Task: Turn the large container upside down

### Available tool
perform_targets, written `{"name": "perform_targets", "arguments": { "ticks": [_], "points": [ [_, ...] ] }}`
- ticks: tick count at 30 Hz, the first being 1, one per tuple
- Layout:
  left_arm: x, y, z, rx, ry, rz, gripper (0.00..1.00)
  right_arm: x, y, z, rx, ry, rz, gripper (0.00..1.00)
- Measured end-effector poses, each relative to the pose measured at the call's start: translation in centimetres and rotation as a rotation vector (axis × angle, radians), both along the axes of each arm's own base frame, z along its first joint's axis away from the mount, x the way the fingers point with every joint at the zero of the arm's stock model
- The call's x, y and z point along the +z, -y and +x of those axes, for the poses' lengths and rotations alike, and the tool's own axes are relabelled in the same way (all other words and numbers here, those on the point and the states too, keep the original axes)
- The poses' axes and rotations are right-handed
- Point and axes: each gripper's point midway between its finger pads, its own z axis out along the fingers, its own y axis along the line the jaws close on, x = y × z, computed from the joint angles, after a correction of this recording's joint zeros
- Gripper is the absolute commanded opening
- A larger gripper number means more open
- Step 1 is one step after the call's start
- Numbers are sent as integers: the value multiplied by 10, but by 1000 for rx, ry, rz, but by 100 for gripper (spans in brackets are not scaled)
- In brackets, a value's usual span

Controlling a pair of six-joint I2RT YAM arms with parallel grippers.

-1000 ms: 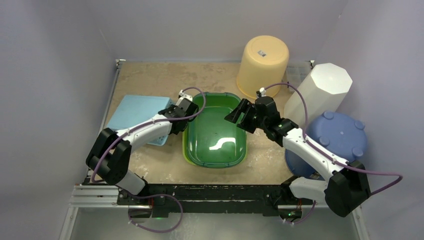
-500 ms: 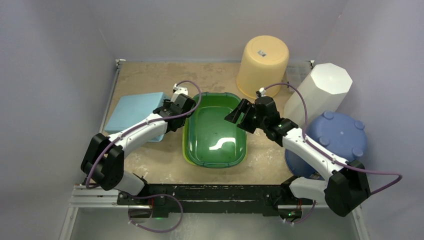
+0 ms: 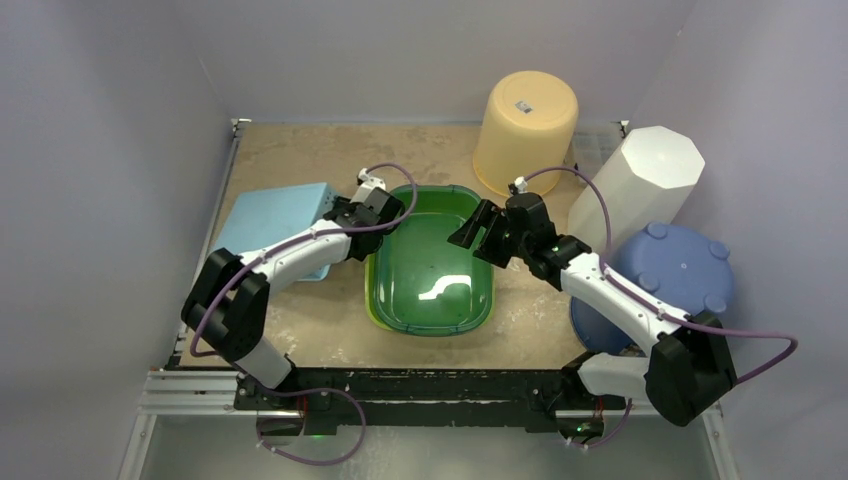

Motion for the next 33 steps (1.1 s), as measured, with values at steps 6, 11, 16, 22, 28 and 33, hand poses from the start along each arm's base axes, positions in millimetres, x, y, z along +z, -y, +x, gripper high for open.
{"name": "perform_targets", "arguments": {
  "ticks": [6, 11, 16, 22, 28, 33],
  "points": [
    [23, 29, 7, -43, 65, -13, 60, 0, 0, 0, 1, 1, -1, 79],
    [28, 31, 5, -27, 91, 3, 60, 0, 0, 0, 3, 2, -2, 79],
    [27, 32, 2, -23, 80, -28, 66, 0, 0, 0, 3, 1, -4, 79],
    [72, 35, -13, -13, 186, -261, 81, -1, 0, 0, 3, 1, -5, 80],
    [102, -15, -41, 159, 323, -486, 89, -1, 0, -1, 9, 5, -8, 82],
    [71, -63, -61, 346, 278, -522, 95, 3, -1, -1, 34, 19, -10, 84]
  ]
}}
